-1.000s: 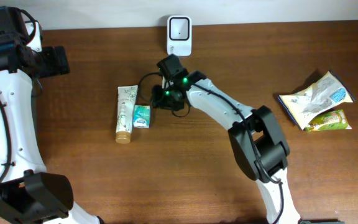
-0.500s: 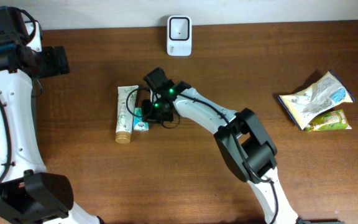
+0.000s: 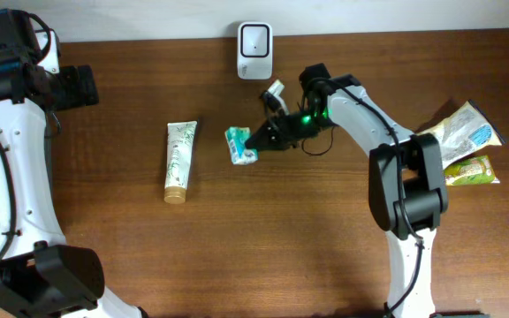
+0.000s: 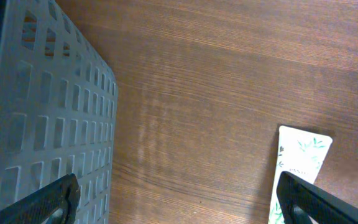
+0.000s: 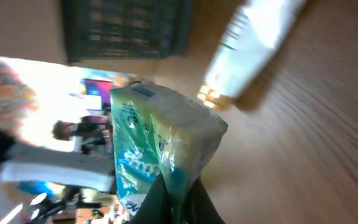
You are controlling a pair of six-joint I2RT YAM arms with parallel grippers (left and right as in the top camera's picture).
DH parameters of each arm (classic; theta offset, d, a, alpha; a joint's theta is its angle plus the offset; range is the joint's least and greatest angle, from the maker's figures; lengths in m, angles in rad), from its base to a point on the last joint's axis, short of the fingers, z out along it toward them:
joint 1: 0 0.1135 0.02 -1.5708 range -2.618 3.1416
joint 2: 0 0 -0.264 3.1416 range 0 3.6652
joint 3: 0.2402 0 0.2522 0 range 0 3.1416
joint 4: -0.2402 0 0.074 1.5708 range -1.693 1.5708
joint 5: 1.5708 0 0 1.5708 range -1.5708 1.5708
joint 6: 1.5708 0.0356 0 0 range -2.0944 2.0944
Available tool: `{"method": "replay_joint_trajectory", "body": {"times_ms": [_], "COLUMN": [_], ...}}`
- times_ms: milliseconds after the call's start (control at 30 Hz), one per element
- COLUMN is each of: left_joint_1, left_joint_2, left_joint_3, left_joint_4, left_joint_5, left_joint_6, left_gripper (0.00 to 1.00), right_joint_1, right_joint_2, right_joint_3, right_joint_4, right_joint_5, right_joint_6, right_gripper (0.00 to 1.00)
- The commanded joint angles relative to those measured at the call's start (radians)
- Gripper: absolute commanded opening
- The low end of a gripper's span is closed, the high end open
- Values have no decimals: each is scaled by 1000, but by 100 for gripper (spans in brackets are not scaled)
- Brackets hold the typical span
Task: Scan the item barcode
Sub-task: 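Lift the green box and present it to the scanner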
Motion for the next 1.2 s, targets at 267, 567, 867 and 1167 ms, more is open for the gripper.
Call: {"method": "replay_joint_trajectory", "body": {"times_ms": [267, 567, 867, 1167], "left_joint_1": [4, 4, 4, 4], "left_joint_2": [3, 3, 3, 3], "left_joint_3": [-1, -1, -1, -1], "left_joint_4": [1, 2, 2, 1], "left_joint_5": [3, 3, 3, 3], "left_joint_6": [15, 15, 15, 15], "left_gripper": [99, 99, 99, 99], "right_joint_1": [-182, -300, -288, 85], "right_joint_2": [-99, -323, -325, -324], "right_joint_3": [-2, -2, -2, 63], "right_joint_4": [-218, -213, -197, 54], "right_joint_5": [-200, -200, -181, 1065], "right_joint_6": [-61, -64, -115, 177], "right_gripper": [4, 4, 4, 4]}}
